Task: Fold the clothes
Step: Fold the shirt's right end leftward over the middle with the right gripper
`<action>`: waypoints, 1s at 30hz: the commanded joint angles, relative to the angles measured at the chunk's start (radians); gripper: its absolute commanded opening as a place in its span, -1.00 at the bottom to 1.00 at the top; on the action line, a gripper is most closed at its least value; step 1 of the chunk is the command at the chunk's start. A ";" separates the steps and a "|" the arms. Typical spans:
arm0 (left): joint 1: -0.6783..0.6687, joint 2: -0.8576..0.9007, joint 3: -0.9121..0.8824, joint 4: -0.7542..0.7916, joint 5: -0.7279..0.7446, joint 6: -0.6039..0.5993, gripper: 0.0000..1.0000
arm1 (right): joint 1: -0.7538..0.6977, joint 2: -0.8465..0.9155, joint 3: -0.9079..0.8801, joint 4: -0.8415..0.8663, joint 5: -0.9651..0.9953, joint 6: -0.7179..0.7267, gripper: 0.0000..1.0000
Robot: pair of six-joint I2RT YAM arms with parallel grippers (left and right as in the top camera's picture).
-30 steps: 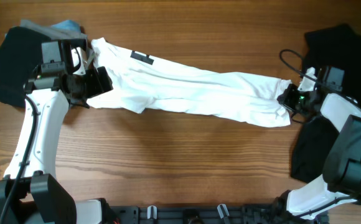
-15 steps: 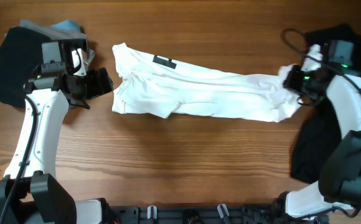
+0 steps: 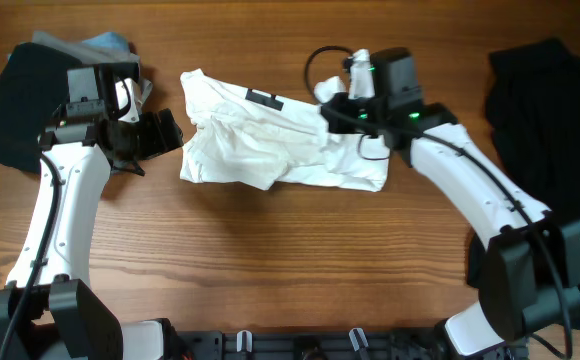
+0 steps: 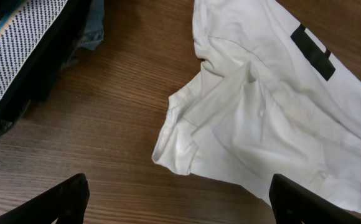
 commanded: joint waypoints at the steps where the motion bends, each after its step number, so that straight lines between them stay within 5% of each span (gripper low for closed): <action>1: 0.004 -0.017 0.016 -0.003 0.012 0.008 0.84 | 0.056 0.052 0.010 0.036 0.088 0.122 -0.87; 11: 0.004 -0.017 0.016 -0.017 0.012 0.008 0.85 | 0.038 0.096 0.010 0.068 0.091 0.114 -0.79; 13: 0.004 -0.017 0.016 -0.017 0.012 0.008 0.84 | 0.043 0.100 0.010 0.076 0.047 0.110 0.52; 14: 0.004 -0.017 0.016 -0.017 0.012 0.008 0.85 | 0.043 0.100 0.010 0.082 0.028 0.083 0.78; 16: 0.004 -0.017 0.016 -0.018 0.012 0.008 0.85 | 0.042 0.097 0.010 0.092 0.005 0.023 0.80; 20: 0.004 -0.016 0.016 -0.018 0.012 0.008 0.87 | 0.005 0.092 0.010 0.053 0.005 -0.016 0.51; 24: 0.004 -0.016 0.015 -0.023 0.020 0.008 0.86 | -0.082 0.099 0.008 -0.049 0.053 0.037 -0.17; 27: 0.004 -0.016 0.014 -0.022 0.036 0.008 0.85 | -0.088 0.147 0.006 -0.112 0.076 0.041 -0.87; 30: 0.004 -0.016 0.014 -0.022 0.035 0.008 0.85 | -0.060 0.259 0.006 -0.161 0.007 0.159 -0.91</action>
